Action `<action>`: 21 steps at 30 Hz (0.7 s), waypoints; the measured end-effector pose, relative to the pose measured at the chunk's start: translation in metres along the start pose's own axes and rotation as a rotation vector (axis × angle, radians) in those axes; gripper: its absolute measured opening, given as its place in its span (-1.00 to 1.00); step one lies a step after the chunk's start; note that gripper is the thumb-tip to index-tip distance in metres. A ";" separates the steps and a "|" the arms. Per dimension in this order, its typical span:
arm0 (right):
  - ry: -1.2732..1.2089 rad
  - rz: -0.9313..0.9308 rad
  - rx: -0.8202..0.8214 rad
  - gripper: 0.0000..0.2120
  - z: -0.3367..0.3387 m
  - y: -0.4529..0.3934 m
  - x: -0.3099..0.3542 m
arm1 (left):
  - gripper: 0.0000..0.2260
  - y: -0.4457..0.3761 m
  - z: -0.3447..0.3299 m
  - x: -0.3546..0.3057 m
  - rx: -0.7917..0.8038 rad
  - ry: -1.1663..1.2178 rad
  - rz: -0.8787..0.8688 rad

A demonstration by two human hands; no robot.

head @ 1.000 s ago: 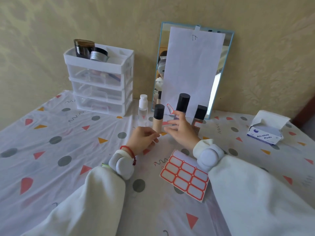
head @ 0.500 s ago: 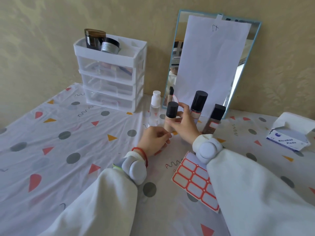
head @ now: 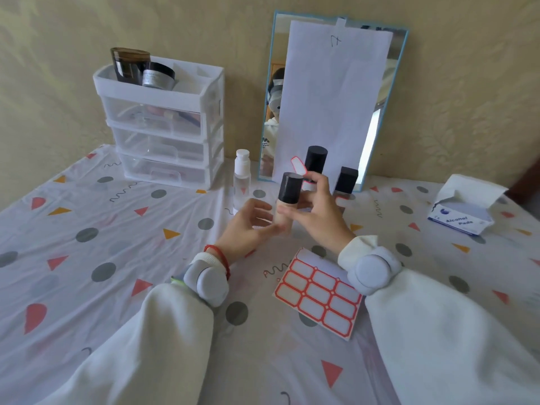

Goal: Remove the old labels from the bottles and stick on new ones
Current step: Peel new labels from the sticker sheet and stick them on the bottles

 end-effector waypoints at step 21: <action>-0.327 -0.203 -0.076 -0.72 0.007 0.025 -0.011 | -0.73 0.005 -0.008 0.000 -0.021 0.133 -0.024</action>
Point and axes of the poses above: each hand's wrist, its own y-axis away from the middle knuckle, its own z-axis out of the back of the hand, x = y × z, the point moved 3 cm from there along -y, towards the middle knuckle, and after that the axes turned 5 degrees about -x, right-handed, at the moved point
